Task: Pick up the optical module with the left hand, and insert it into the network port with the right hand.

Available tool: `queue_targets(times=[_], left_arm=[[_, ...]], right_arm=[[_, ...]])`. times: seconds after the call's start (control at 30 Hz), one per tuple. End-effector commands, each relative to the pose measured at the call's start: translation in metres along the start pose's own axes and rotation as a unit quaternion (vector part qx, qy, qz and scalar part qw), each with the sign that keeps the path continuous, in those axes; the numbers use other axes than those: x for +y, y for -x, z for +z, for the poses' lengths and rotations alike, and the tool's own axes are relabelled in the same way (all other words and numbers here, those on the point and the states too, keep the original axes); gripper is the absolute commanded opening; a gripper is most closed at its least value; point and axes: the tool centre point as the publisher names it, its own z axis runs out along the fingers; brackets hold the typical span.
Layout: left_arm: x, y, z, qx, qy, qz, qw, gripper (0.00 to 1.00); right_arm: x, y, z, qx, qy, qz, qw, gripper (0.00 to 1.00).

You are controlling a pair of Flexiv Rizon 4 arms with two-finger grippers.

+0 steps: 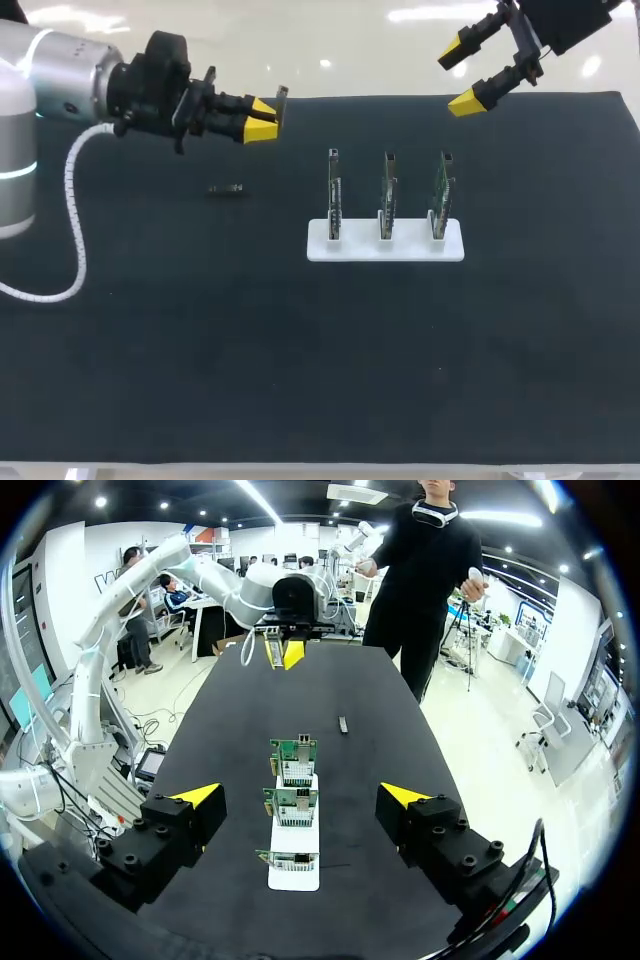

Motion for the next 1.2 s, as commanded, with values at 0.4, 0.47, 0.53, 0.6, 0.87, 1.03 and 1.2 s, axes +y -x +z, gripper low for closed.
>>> queue_targets(times=[0.4,0.47,0.53,0.6,0.87,1.03,1.2], left_arm=[[0.001,-0.001,0.007,-0.001,0.005,0.000,1.000,0.00],[0.001,-0.001,0.007,-0.001,0.005,0.000,1.000,0.00],[0.001,-0.001,0.007,-0.001,0.005,0.000,1.000,0.00],[0.001,-0.001,0.007,-0.001,0.005,0.000,1.000,0.00],[0.001,-0.001,0.007,-0.001,0.005,0.000,1.000,0.00],[0.001,-0.001,0.007,-0.001,0.005,0.000,1.000,0.00],[0.001,-0.001,0.007,-0.001,0.005,0.000,1.000,0.00]], right_arm=[[0.000,0.000,0.000,-0.001,0.000,-0.001,1.000,1.00],[0.000,0.000,0.000,-0.001,0.000,-0.001,1.000,1.00],[0.000,0.000,0.000,-0.001,0.000,-0.001,1.000,1.00],[0.000,0.000,0.000,-0.001,0.000,-0.001,1.000,1.00],[0.001,0.011,0.002,-0.007,0.027,0.010,1.000,1.00],[0.006,0.041,0.019,-0.012,0.034,0.041,0.999,1.00],[0.008,0.073,0.041,-0.003,0.025,0.056,0.998,1.00]])
